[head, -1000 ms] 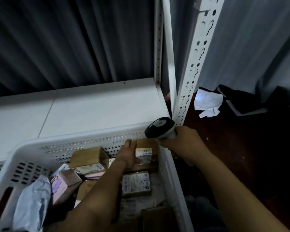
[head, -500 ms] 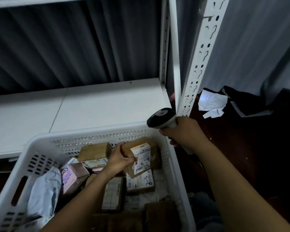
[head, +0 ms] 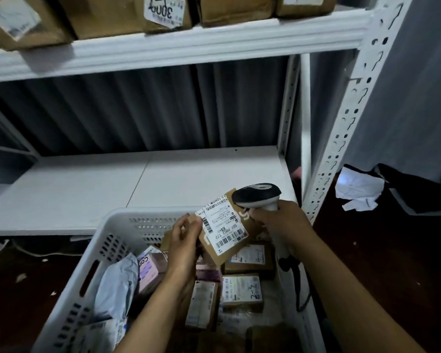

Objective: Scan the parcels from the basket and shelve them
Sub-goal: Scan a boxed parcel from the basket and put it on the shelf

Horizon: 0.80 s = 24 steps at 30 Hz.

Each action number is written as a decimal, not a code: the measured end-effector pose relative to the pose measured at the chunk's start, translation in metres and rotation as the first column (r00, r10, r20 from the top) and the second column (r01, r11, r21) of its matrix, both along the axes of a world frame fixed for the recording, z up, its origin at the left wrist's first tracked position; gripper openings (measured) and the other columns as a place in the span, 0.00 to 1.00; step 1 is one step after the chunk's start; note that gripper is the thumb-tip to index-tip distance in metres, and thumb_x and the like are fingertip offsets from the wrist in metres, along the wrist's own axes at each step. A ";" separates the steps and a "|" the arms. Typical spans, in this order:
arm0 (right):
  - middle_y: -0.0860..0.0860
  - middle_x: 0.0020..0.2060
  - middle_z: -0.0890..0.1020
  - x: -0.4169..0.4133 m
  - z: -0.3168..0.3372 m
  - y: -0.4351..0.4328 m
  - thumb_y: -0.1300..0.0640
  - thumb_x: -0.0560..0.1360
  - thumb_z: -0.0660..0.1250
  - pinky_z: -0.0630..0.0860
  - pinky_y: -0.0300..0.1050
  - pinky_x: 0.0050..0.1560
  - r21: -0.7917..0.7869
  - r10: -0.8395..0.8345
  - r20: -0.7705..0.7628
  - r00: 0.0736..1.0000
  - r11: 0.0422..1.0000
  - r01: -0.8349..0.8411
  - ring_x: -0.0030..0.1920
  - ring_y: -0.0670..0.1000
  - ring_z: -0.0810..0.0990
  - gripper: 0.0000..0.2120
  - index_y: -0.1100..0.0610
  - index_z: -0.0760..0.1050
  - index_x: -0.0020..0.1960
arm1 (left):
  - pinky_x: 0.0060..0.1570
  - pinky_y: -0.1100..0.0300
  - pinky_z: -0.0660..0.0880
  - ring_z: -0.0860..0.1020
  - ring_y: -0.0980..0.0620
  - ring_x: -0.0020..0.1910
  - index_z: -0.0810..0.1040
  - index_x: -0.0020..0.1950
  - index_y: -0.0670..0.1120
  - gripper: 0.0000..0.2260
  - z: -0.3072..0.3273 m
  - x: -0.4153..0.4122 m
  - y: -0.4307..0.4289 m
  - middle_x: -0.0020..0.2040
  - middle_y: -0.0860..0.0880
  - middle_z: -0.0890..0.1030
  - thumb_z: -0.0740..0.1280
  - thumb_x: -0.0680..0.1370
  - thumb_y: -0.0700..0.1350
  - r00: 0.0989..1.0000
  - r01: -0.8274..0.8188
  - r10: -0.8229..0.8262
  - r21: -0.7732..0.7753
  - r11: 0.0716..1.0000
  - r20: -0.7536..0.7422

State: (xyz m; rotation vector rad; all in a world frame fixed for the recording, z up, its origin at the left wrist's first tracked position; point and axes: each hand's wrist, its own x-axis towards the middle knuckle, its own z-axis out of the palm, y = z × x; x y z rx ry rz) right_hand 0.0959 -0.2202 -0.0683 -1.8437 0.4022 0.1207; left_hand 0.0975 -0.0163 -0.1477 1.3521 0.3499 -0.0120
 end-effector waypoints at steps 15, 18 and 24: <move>0.52 0.26 0.79 -0.009 0.024 0.019 0.61 0.74 0.70 0.74 0.42 0.30 0.009 0.359 0.051 0.932 0.933 -0.360 0.25 0.49 0.77 0.05 0.61 0.77 0.40 | 0.58 0.41 0.76 0.75 0.45 0.61 0.60 0.72 0.59 0.40 0.043 -0.011 0.092 0.62 0.51 0.74 0.74 0.67 0.39 0.997 -0.059 0.040 0.288 0.956 0.069; 0.54 0.27 0.78 -0.011 0.027 0.020 0.62 0.74 0.70 0.74 0.45 0.32 0.030 0.399 0.040 0.916 0.916 -0.400 0.26 0.49 0.75 0.05 0.62 0.77 0.41 | 0.52 0.46 0.79 0.78 0.47 0.58 0.62 0.70 0.58 0.33 0.043 -0.003 0.110 0.62 0.50 0.75 0.72 0.72 0.37 0.991 -0.098 0.072 0.232 0.968 0.117; 0.52 0.25 0.78 -0.010 0.032 0.021 0.60 0.73 0.71 0.74 0.47 0.33 0.018 0.400 0.081 0.913 0.915 -0.403 0.25 0.49 0.75 0.09 0.60 0.76 0.36 | 0.49 0.50 0.78 0.78 0.49 0.54 0.64 0.66 0.59 0.27 0.040 0.002 0.120 0.56 0.53 0.77 0.67 0.76 0.34 0.987 -0.111 0.081 0.219 0.969 0.141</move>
